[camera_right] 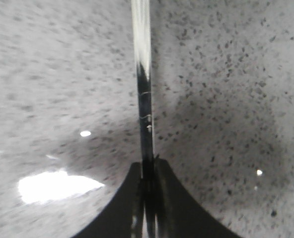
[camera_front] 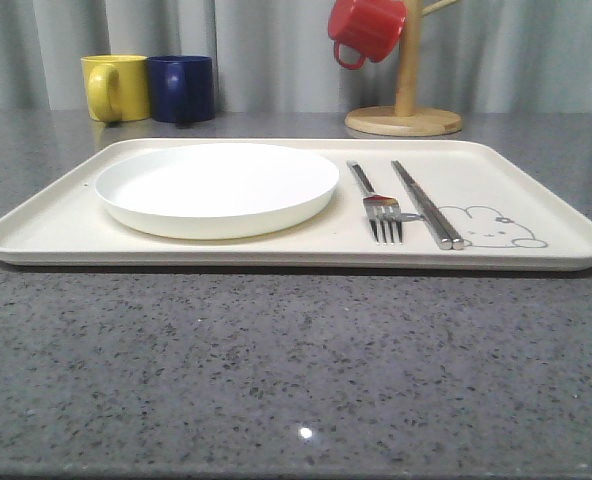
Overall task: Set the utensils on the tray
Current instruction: 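Grasp the spoon with the right gripper and lift it, then lower the spoon beside the chopsticks and open the right gripper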
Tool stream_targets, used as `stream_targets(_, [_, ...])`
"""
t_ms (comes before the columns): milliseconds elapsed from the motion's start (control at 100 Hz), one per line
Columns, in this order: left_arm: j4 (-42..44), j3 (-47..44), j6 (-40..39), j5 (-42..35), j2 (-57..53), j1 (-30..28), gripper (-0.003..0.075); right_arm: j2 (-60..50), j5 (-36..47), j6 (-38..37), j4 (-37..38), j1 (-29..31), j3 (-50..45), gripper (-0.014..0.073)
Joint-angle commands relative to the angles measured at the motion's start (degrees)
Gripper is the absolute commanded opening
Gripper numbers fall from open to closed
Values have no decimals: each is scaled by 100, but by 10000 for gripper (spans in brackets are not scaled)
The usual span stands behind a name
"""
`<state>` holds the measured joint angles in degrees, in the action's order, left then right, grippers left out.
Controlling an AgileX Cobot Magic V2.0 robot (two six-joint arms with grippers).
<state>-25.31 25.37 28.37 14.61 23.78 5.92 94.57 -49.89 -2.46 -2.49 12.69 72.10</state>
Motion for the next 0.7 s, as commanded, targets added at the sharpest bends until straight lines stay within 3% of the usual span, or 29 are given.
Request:
stream_targets(0, [-79, 162, -21, -446, 36, -3, -18, -550, 68, 70, -213, 13, 170, -26])
stream_targets(220, [-79, 162, -21, -446, 36, -3, -18, -1276, -96, -85, -335, -418, 170, -26])
stream_targets(690, [-79, 162, -21, -446, 36, -3, -18, -1306, 504, -1248, -269, -2622, 170, -26])
